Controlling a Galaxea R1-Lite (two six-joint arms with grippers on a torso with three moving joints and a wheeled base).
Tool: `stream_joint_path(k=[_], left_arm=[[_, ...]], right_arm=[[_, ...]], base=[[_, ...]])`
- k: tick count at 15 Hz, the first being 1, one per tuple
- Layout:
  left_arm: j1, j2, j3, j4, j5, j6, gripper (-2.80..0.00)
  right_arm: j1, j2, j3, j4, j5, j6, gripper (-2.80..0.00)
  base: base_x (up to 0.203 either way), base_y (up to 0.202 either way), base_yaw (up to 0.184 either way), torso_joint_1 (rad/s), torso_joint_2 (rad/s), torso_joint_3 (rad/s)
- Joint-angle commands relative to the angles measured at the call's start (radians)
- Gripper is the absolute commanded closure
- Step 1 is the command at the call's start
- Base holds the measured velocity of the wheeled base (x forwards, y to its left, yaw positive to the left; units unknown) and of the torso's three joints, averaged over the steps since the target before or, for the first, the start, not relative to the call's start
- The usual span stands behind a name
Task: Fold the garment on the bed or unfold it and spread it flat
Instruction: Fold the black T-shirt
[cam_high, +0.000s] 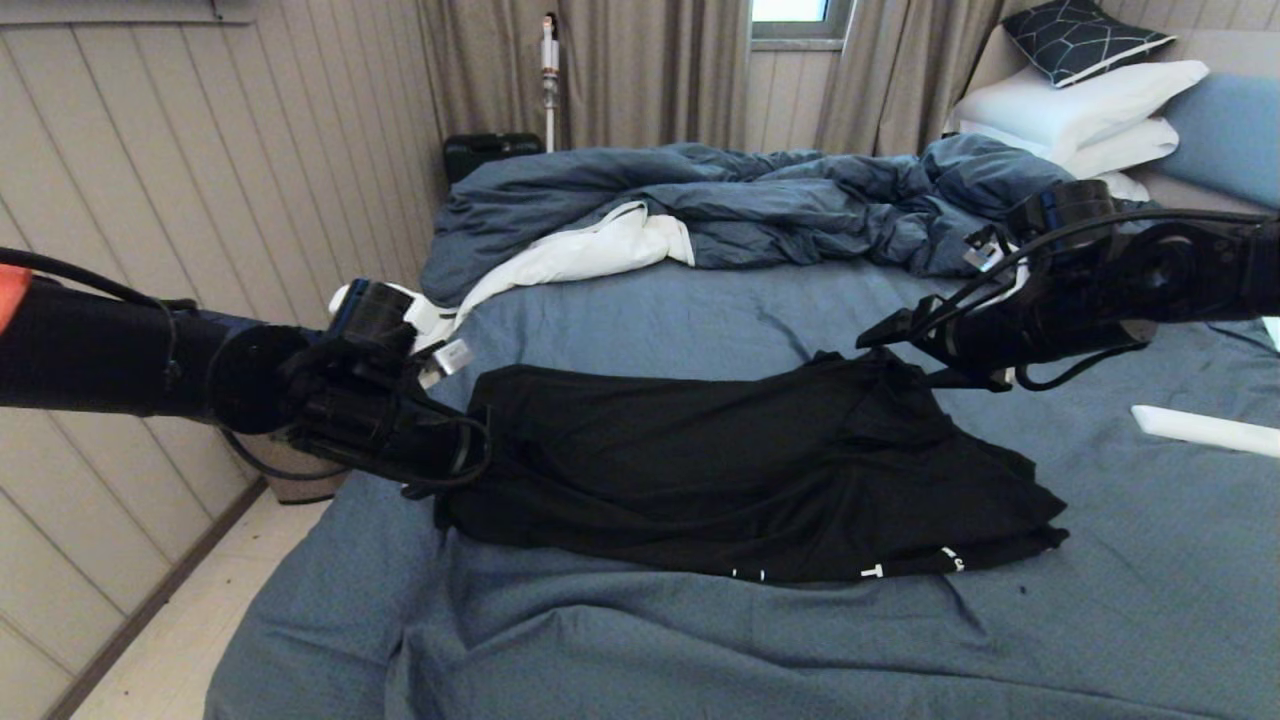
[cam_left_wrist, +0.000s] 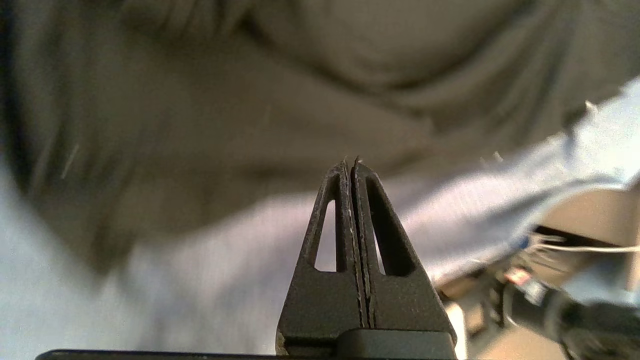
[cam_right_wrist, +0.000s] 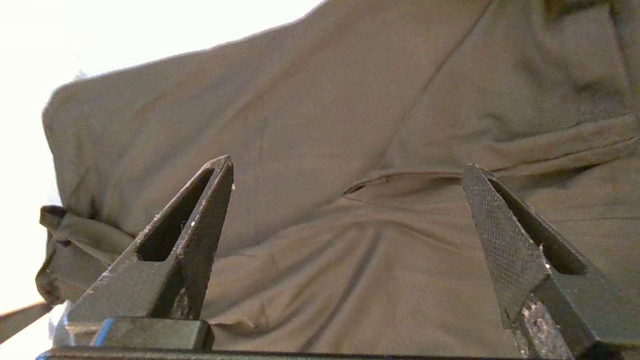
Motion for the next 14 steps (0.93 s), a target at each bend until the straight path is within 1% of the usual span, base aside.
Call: stream_joint_path(k=[1, 4, 5, 7, 8, 11, 14], left_arm=[[-0.028, 0.104, -0.060, 0.001, 0.022, 0.001, 0.00], [-0.033, 0.200, -0.109, -0.002, 0.078, 0.032, 0.00], [-0.031, 0.230, -0.114, -0.004, 0.106, 0.038, 0.00], [-0.024, 0.271, -0.123, -0.026, 0.170, 0.040, 0.00], [-0.009, 0.280, -0.131, -0.051, 0.182, 0.036, 0.00], [0.035, 0.255, -0.139, -0.058, 0.171, 0.024, 0.00], [0.045, 0.218, -0.128, -0.058, 0.169, 0.018, 0.00]], right_arm=[[0.006, 0.010, 0.008, -0.001, 0.005, 0.003, -2.80], [0.013, 0.010, 0.010, -0.029, 0.015, 0.003, -2.80], [0.014, 0.010, 0.014, -0.030, 0.017, 0.003, -2.80], [0.026, 0.008, 0.019, -0.038, 0.016, 0.004, -2.80], [0.026, 0.001, 0.023, -0.039, 0.017, 0.004, -2.80], [0.028, 0.001, 0.023, -0.039, 0.017, 0.004, -2.80], [0.033, 0.001, 0.023, -0.038, 0.016, 0.004, -2.80]], base=[[0.000, 0.000, 0.000, 0.000, 0.00, 0.000], [0.000, 0.000, 0.000, 0.000, 0.00, 0.000], [0.000, 0.000, 0.000, 0.000, 0.00, 0.000], [0.000, 0.000, 0.000, 0.000, 0.00, 0.000], [0.000, 0.000, 0.000, 0.000, 0.00, 0.000], [0.000, 0.000, 0.000, 0.000, 0.00, 0.000], [0.000, 0.000, 0.000, 0.000, 0.00, 0.000]])
